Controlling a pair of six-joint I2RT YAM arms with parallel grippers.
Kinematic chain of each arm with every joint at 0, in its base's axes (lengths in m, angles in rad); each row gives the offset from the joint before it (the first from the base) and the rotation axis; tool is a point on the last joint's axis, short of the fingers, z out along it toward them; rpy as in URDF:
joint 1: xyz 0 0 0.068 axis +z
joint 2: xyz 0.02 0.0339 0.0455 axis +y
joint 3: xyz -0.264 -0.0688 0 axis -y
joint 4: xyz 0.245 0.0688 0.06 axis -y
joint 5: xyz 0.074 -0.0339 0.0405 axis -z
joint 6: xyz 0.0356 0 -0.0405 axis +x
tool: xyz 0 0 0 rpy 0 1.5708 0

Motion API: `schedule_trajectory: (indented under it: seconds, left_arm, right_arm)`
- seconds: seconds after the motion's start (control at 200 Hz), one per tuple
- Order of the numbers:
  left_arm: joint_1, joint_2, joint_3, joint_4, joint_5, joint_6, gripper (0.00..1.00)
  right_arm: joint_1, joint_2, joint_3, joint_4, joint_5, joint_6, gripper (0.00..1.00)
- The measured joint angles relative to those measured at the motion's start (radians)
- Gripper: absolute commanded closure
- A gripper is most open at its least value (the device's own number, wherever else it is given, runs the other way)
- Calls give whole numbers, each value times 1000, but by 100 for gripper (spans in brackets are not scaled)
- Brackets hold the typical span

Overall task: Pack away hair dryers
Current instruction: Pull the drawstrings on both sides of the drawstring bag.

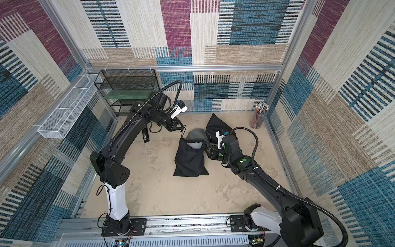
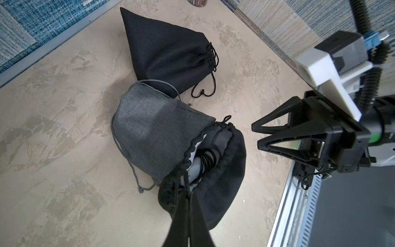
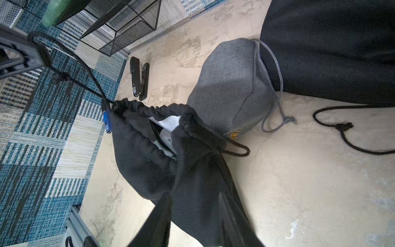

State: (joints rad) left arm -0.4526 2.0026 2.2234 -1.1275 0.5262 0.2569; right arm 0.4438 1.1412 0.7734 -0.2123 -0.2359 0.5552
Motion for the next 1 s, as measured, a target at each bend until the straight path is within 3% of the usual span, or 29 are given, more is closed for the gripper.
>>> schedule_trajectory:
  seconds: [0.21,0.476,0.631,1.002]
  left_arm:
    - [0,0,2,0,-2,0,100]
    - [0,4,9,-5,-16,5,100]
    - [0,14,16,-8,-26,9,100]
    - [0,55,66,-34,-27,27,100]
  right_arm:
    - [-15,3,-8,13,-7,-20,51]
    - [-79,31,-47,13,7,-144,47]
    - [-130,58,-64,37,-54,-212,46]
    - [-143,148,-33,116,-213,-325,45]
